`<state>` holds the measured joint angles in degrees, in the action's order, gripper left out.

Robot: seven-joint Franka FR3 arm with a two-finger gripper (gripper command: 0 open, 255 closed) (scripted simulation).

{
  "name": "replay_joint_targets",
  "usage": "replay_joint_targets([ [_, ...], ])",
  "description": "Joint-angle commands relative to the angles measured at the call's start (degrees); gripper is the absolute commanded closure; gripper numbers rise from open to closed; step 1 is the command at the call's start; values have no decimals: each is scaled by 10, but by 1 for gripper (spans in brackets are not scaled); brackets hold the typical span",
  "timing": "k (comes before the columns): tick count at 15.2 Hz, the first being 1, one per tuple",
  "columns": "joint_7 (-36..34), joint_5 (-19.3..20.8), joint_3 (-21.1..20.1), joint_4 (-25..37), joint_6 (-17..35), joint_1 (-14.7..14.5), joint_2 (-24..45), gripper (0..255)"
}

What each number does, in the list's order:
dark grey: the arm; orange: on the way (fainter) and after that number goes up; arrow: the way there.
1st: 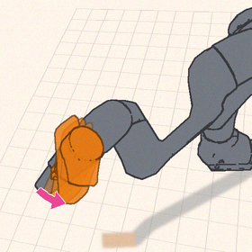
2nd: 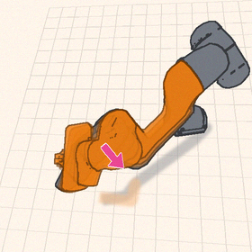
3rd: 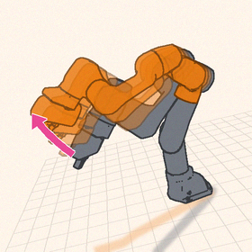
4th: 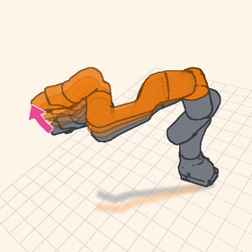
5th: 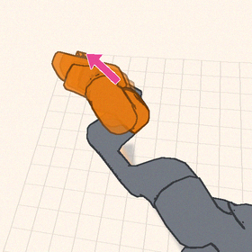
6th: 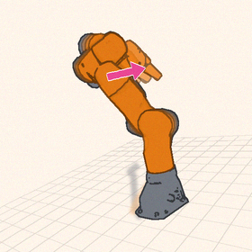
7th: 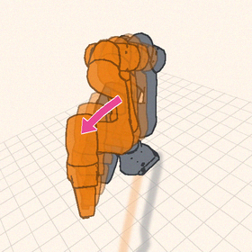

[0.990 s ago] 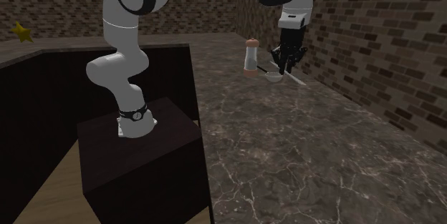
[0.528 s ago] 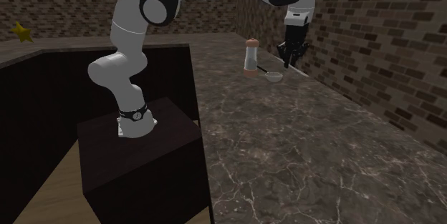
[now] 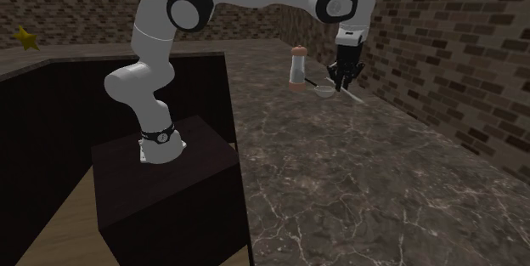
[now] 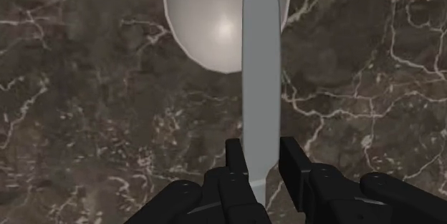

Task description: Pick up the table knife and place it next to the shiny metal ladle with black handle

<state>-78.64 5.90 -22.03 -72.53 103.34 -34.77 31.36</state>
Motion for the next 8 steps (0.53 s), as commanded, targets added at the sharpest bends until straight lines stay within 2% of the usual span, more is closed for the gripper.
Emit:
replay_joint_targets([
  [1,1,1,1,-13,15,2,2,255],
  [8,2,3,3,-57,65,5,9,255],
])
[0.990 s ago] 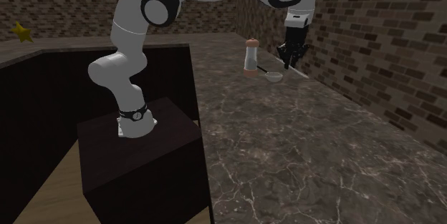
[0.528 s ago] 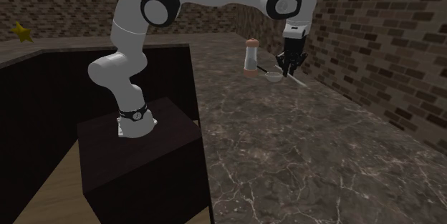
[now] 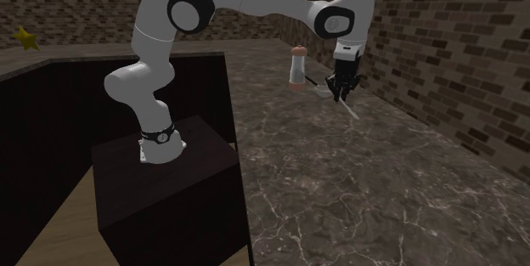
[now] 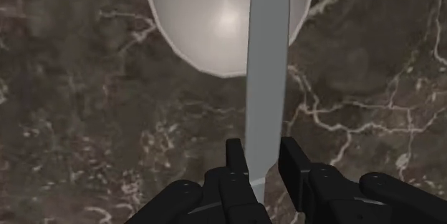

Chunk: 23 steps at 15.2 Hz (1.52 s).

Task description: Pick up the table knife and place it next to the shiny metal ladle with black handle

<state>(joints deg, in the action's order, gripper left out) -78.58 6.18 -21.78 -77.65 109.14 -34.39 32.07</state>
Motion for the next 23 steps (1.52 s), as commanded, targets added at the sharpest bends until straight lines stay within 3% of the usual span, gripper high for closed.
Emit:
replay_joint_targets([
  [1,1,1,1,-11,14,1,3,255],
  [9,1,1,1,-15,19,1,4,255],
  [10,1,1,1,-16,19,2,4,0],
  [15,1,1,1,-16,19,2,4,0],
  [19,5,-4,-1,39,-47,2,-8,0],
  [23,5,-4,-1,39,-47,2,-8,0],
])
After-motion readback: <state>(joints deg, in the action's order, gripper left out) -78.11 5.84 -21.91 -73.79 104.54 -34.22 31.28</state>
